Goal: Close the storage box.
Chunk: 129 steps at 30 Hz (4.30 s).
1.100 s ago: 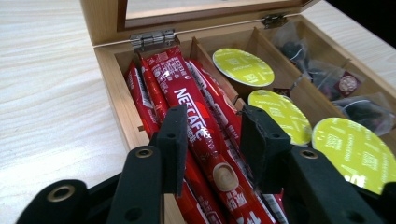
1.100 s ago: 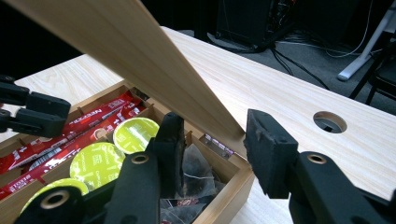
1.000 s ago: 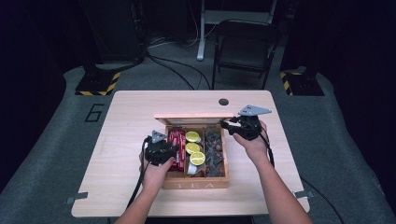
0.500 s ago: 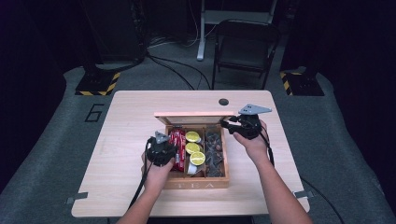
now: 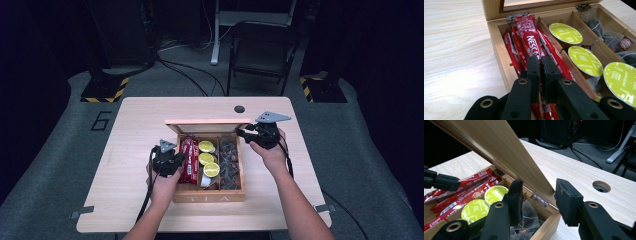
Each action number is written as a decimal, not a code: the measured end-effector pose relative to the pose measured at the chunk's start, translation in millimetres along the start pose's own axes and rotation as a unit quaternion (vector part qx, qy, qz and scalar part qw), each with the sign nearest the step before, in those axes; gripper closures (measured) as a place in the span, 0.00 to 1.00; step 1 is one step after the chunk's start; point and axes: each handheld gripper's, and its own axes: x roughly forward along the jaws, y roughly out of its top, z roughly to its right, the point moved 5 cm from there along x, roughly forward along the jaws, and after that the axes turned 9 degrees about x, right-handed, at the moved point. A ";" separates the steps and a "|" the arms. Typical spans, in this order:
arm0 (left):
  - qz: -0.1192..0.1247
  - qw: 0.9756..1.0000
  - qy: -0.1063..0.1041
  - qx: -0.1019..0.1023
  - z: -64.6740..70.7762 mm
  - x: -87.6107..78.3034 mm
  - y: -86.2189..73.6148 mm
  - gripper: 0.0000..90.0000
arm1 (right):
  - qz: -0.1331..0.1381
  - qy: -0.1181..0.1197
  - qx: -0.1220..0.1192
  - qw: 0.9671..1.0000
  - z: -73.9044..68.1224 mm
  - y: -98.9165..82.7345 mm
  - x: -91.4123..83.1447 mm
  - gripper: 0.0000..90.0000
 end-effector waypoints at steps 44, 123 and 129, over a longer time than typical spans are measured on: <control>0.023 0.999 0.026 -0.036 -99.9 -72.8 -44.3 0.95 | -0.004 -0.010 0.005 1.000 -2.1 -0.1 -0.4 0.65; -0.021 0.997 0.062 -0.046 -116.8 -48.6 -75.9 0.55 | -0.005 -0.007 -0.004 1.000 -2.8 -2.8 -1.4 0.64; -0.005 0.998 0.043 -0.046 -107.3 -57.2 -64.6 0.54 | -0.003 -0.007 -0.002 1.000 -2.7 -2.5 -1.0 0.64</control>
